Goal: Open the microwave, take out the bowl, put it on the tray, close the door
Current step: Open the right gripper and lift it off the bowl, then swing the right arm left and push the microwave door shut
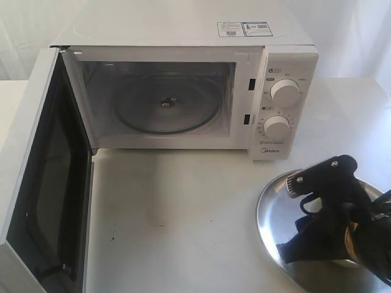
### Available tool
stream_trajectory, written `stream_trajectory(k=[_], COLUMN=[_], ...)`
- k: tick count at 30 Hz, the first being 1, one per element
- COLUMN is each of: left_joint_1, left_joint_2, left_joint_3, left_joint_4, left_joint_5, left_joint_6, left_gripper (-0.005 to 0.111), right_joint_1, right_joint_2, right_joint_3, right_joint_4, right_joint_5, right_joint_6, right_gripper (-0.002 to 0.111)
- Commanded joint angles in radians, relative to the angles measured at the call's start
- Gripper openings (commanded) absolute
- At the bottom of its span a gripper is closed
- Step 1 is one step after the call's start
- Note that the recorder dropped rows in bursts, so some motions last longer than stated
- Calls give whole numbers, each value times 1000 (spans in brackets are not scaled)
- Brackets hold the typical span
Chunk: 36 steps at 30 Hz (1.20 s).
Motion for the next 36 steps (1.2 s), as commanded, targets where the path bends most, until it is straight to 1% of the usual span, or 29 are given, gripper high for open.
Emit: stream_trajectory(k=[1,4,5,7,9,13,17,23,25,27,29,30,32,36], left_joint_1=[-1,-1,-1,-1,-1,-1,-1,-1,-1,-1,-1,-1,-1,-1], left_joint_2=[-2,-2,-2,-2,-2,-2,-2,-2,-2,-2,-2,-2,-2,-2], left_joint_3=[-3,-3,-3,-3,-3,-3,-3,-3,-3,-3,-3,-3,-3,-3], left_joint_4=[-8,-8,-8,-8,-8,-8,-8,-8,-8,-8,-8,-8,-8,-8], left_joint_5=[-4,-4,-4,-4,-4,-4,-4,-4,-4,-4,-4,-4,-4,-4], left_joint_6=[0,0,0,0,0,0,0,0,0,0,0,0,0,0], left_gripper=[0,0,0,0,0,0,0,0,0,0,0,0,0,0], right_joint_1=[21,22,22,22,22,22,22,22,22,31,72,106,184,392], right_joint_2=[-176,-311,-356,-424,-482,-517,-471,-274,-203,-142,-105,-90,-68,-16], right_joint_3=[3,1,-6,-21,-41,-83,-139,-328,-394,-454,-494,-511,-537,-575], right_joint_4=[-31,-55,-55,-55,-38,-40,-40,9,9,12,19,19,19,-33], right_joint_5=[-172,-396,-475,-561,-600,-642,-655,-570,-577,-623,-615,-578,-463,-120], right_joint_6=[13,8,-11,-38,-47,-47,-62,-157,-159,-159,-161,-170,-190,-208], right_gripper=[46,41,37,23,1,0,0,0,0,0,0,0,0,0])
